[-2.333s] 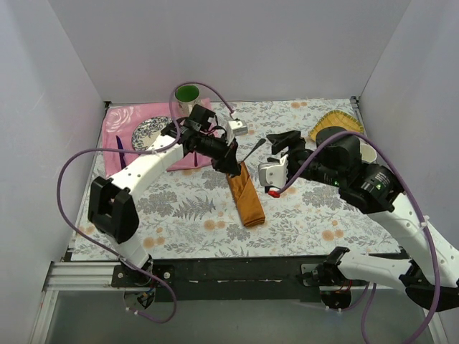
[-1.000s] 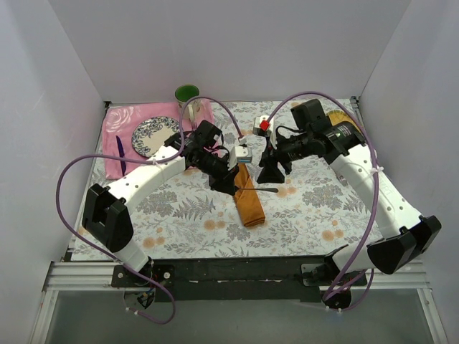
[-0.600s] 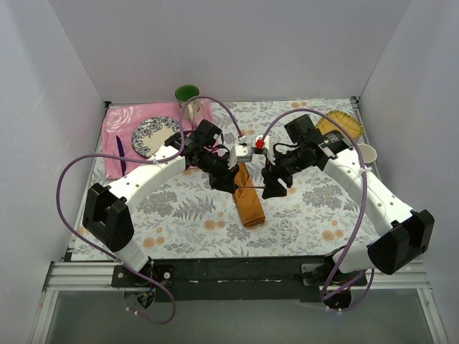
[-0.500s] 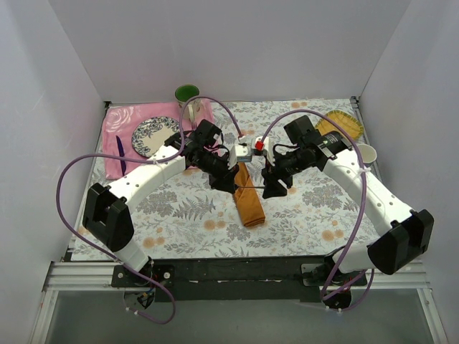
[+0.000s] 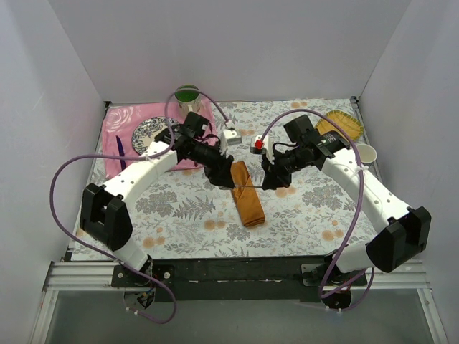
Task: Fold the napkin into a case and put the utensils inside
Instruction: Pass from the left arm to the right, then pass from the right arm to the left
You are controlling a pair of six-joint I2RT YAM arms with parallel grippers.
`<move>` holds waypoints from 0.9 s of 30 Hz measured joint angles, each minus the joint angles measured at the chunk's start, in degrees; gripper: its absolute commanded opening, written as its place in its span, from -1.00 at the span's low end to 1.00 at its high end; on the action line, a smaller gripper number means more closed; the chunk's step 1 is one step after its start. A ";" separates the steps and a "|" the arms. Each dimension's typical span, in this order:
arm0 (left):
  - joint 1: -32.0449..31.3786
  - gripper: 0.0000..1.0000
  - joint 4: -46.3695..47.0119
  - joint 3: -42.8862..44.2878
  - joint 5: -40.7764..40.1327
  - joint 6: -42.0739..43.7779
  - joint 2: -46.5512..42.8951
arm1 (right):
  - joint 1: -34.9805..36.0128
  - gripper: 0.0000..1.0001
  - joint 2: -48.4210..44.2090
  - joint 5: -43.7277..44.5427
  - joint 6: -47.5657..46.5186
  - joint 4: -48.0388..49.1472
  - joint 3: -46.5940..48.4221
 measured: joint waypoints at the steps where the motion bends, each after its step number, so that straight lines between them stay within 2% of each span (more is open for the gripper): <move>1: 1.88 0.35 1.38 0.00 1.25 -2.27 -0.11 | -0.13 -0.97 -0.02 -0.31 0.68 0.81 -0.22; 2: 4.37 0.46 2.75 0.00 2.71 -4.52 -0.24 | -0.39 -0.97 -0.04 -0.74 1.60 1.79 -0.44; 3: 7.06 0.66 4.13 0.02 4.33 -6.93 -0.33 | -0.76 -0.97 -0.04 -1.22 2.84 3.15 -0.61; 4: 9.86 0.69 5.49 0.04 5.88 -9.40 -0.42 | -1.27 -0.97 -0.04 -1.75 4.37 4.66 -0.66; 7: 17.38 0.67 11.80 -0.44 8.92 -18.16 -1.40 | -3.48 -0.97 -0.04 -4.48 9.42 7.76 -0.68; 12: 28.61 0.58 33.35 -10.56 14.84 -38.91 -9.57 | -6.88 -0.97 -0.04 -10.27 20.81 14.71 -1.68; 18: 28.59 0.58 54.25 -19.15 13.94 -57.27 -14.51 | -10.08 -0.97 -0.33 -16.24 39.95 29.46 -9.25; 22: 27.82 0.57 61.68 -22.23 10.69 -64.46 -14.45 | -11.67 -0.97 -0.07 -18.05 52.04 36.87 -12.46; 27: 26.91 0.47 68.04 -22.36 8.35 -68.91 -13.35 | -13.25 -0.97 0.48 -20.00 61.64 42.80 -12.37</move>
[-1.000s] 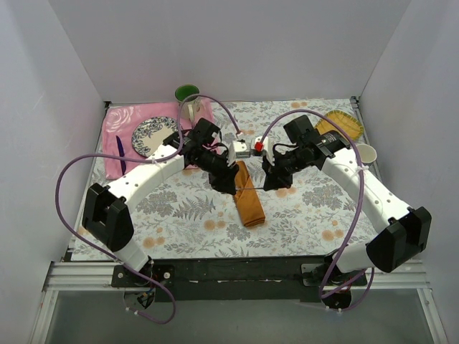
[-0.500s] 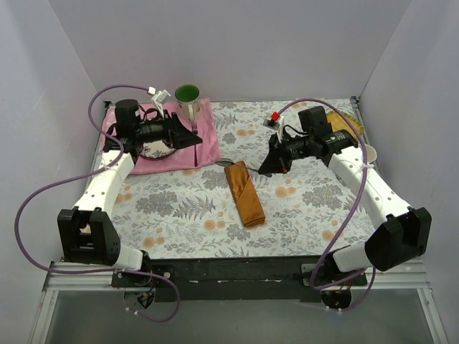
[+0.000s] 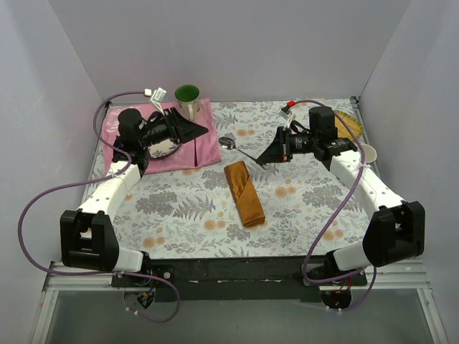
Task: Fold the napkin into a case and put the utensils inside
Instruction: Pass from the right arm to the left
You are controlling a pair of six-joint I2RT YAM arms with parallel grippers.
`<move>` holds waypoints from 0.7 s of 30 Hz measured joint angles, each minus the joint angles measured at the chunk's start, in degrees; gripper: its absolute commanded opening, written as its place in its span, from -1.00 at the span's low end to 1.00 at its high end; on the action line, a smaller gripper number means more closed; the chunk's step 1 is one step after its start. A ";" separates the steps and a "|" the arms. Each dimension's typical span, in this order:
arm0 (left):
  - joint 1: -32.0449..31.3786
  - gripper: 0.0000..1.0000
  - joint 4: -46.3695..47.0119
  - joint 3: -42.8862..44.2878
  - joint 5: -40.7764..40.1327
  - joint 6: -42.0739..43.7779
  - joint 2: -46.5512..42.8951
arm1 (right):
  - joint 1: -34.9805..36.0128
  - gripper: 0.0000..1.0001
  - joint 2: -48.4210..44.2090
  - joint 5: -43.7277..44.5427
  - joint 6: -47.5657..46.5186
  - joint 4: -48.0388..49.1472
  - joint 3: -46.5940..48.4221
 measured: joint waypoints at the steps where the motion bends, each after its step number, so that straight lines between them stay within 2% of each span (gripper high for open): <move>1: -0.44 0.44 0.85 -0.20 -0.50 -0.39 0.02 | -0.28 -0.97 0.35 -0.42 1.51 0.81 0.02; 5: -3.72 0.24 2.62 -0.79 -2.40 -1.66 0.81 | -0.83 -0.97 1.81 -1.07 6.47 3.06 0.09; 10: -7.10 0.12 2.89 -0.79 -4.35 -2.32 4.17 | -0.98 -0.97 2.62 -2.14 10.25 4.57 0.09; 16: -7.28 -0.06 2.40 -0.79 -5.99 -2.93 6.47 | -1.03 -0.97 2.64 -3.34 12.07 5.53 0.09; 21: -7.85 -0.51 4.72 -0.79 -5.66 -4.09 6.86 | -1.03 -0.97 2.64 -3.72 12.90 6.38 0.09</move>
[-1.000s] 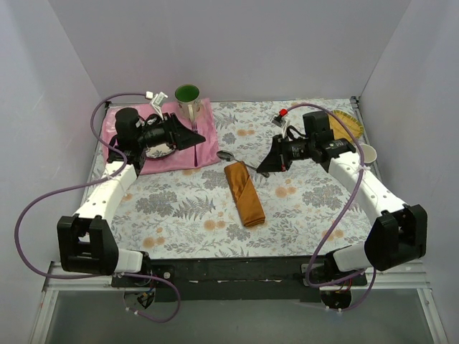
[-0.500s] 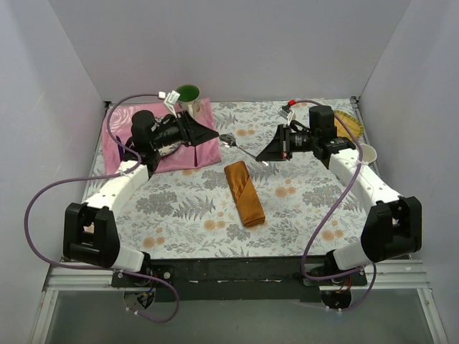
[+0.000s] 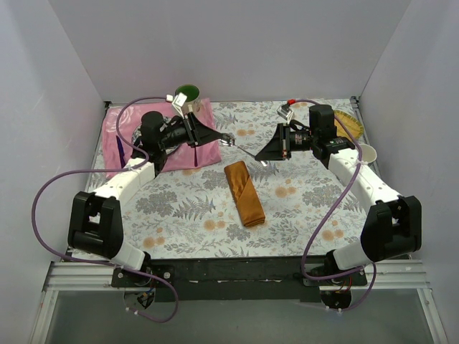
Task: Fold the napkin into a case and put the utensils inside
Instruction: Pass from the right arm to the left, then insert the spoon into the folded napkin.
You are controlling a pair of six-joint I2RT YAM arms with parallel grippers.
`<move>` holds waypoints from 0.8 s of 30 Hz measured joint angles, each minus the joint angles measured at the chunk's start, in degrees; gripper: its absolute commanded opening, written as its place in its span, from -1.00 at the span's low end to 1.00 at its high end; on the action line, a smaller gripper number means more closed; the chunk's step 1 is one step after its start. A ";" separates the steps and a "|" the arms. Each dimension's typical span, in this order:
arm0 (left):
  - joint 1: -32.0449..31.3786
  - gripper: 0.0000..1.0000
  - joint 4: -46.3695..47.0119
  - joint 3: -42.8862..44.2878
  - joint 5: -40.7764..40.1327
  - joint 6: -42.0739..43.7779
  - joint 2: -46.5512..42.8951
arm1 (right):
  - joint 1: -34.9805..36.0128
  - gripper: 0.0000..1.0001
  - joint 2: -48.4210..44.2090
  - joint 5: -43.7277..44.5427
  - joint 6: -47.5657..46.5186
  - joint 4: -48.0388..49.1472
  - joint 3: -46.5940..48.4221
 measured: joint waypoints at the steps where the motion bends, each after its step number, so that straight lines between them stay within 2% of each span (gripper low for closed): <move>1: -0.22 -0.58 0.63 0.00 0.20 -0.28 0.00 | 0.00 -0.97 0.00 -0.04 0.07 0.11 0.00; 3: -0.55 -0.77 1.90 0.00 0.63 -0.76 0.02 | 0.00 -0.97 0.00 -0.11 0.44 0.37 0.00; 7: -1.05 -1.00 4.17 0.00 1.73 -1.49 0.35 | -0.04 -0.97 0.00 -0.48 1.05 0.74 -0.02; 9: -1.07 -1.00 5.35 0.00 2.34 -1.88 0.83 | -0.11 -0.96 0.00 -1.05 1.31 0.96 -0.02; 11: -1.03 -1.00 6.40 0.00 3.23 -2.16 1.42 | -0.20 -0.26 0.00 -1.68 1.55 1.31 -0.13; 12: -1.01 -1.00 6.73 0.00 3.63 -2.29 1.60 | -0.26 0.28 0.00 -1.95 1.77 1.49 -0.24; 14: -0.96 -1.00 6.56 0.00 5.05 -2.40 1.68 | -0.44 0.80 0.02 -2.21 1.84 1.66 -0.26; 15: -0.81 -1.00 6.40 0.00 5.95 -2.03 1.68 | -0.68 0.97 0.02 -2.43 1.09 1.60 -0.24; 19: 1.09 -1.00 1.46 0.17 10.54 4.70 1.64 | -2.62 0.97 0.11 -2.71 -4.46 -2.80 0.90; 24: 4.59 -1.00 -17.22 7.52 16.15 26.34 5.03 | -7.58 0.97 0.17 -0.17 -15.39 -11.80 3.13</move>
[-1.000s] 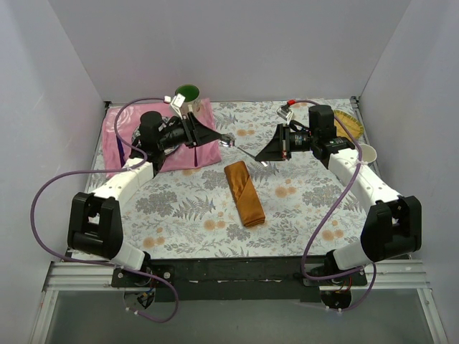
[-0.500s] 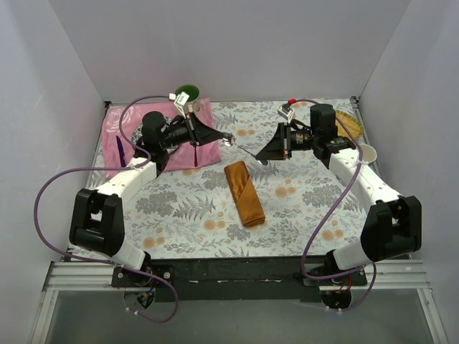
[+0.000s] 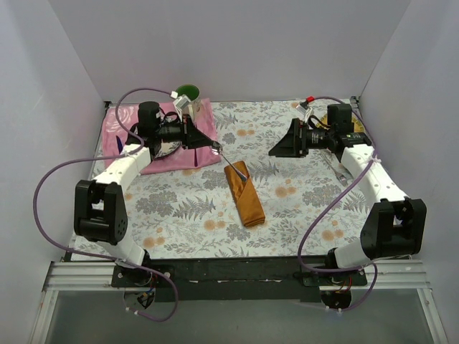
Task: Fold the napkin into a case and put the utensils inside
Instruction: Insert the spoon into the folded napkin.
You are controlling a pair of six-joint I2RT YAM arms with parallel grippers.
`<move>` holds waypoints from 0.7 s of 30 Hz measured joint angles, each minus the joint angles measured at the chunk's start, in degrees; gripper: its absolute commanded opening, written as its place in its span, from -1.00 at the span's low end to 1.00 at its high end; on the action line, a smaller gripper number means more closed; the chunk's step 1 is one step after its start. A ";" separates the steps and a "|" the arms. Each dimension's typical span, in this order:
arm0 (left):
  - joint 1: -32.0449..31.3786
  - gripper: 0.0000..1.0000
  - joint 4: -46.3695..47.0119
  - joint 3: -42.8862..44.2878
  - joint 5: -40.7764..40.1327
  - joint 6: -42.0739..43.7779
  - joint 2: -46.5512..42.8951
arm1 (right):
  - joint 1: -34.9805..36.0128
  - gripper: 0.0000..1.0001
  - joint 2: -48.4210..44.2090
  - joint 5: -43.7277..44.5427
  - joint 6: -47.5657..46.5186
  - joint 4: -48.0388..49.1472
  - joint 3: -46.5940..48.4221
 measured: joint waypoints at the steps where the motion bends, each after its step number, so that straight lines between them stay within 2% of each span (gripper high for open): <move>1: 0.39 -1.00 -3.15 1.95 0.57 4.26 1.42 | -0.83 0.97 0.00 0.61 -2.14 -1.55 0.02; 6: 1.22 -1.00 -15.58 8.46 2.05 21.55 8.55 | -1.84 0.97 0.04 3.21 -9.68 -8.44 0.44; 11: 1.22 -1.00 -27.76 18.62 1.57 36.39 18.60 | -1.88 0.97 0.70 3.63 -14.40 -12.48 2.99; 15: 1.07 -1.00 -33.44 20.98 0.24 43.34 22.91 | -1.97 0.97 1.84 3.80 -15.87 -12.87 4.44; 21: 0.22 -1.00 -37.73 23.61 -0.92 47.01 26.99 | -2.23 0.97 2.58 4.46 -17.46 -14.27 5.73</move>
